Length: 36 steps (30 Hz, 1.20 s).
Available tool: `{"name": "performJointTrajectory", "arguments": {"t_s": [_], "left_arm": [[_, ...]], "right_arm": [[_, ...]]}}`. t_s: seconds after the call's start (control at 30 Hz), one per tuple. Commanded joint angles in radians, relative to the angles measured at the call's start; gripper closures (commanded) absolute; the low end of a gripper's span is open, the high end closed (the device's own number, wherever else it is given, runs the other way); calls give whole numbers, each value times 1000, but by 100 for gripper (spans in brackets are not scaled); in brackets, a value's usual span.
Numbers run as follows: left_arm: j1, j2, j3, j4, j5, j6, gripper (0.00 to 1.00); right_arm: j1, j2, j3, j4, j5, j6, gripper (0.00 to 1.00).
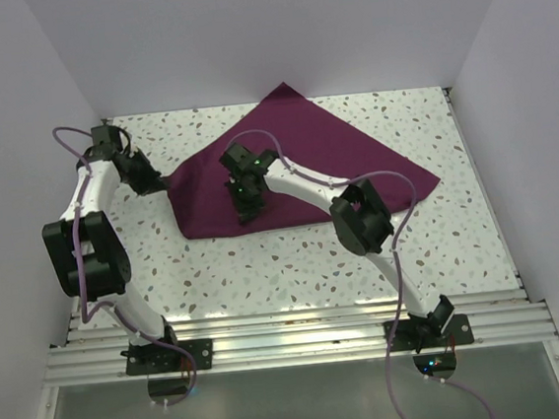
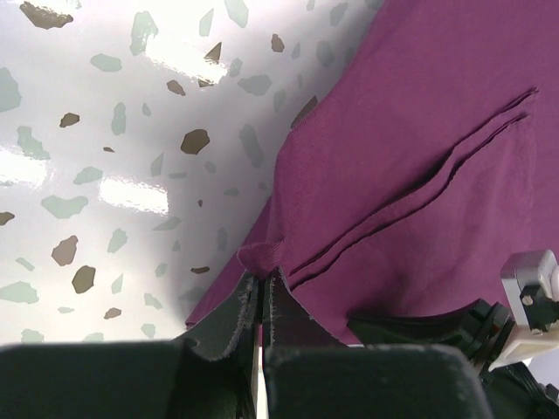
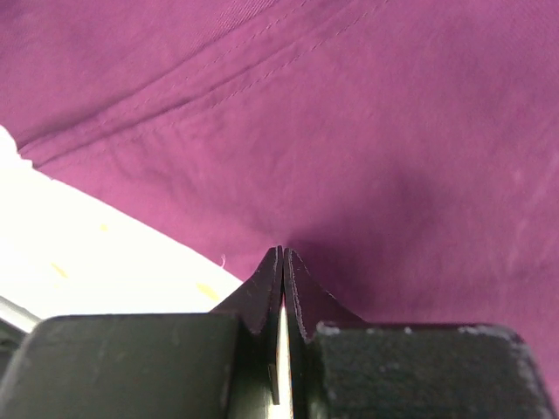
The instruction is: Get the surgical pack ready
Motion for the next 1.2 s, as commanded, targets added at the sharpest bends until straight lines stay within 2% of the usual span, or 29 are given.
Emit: {"name": "performJointTrajectory", "arguments": {"t_s": [0.0,0.13,0.33,0.47,0.77,1.17], "left_arm": [[-2,-51,10,5,31,-24,100],[-2,-51,7,6,32,-32,100],[-6,-75,2,12,64,-71,100],[-26,-109,-16,43,75,-119,100],[-49,-155,-13,58,106,-202,100],[-109,-154,57,55,113,-268,100]], "right_arm": [[16,-84,-53,75,-54,2,100],[29,-47,-68,86,-73,12,100],[26,5,-73,42,1,32,100],[23,32,-84,46,-2,39,100],[23,-5,-84,54,-8,31,100],[22,-134,-91,77,27,11,100]]}}
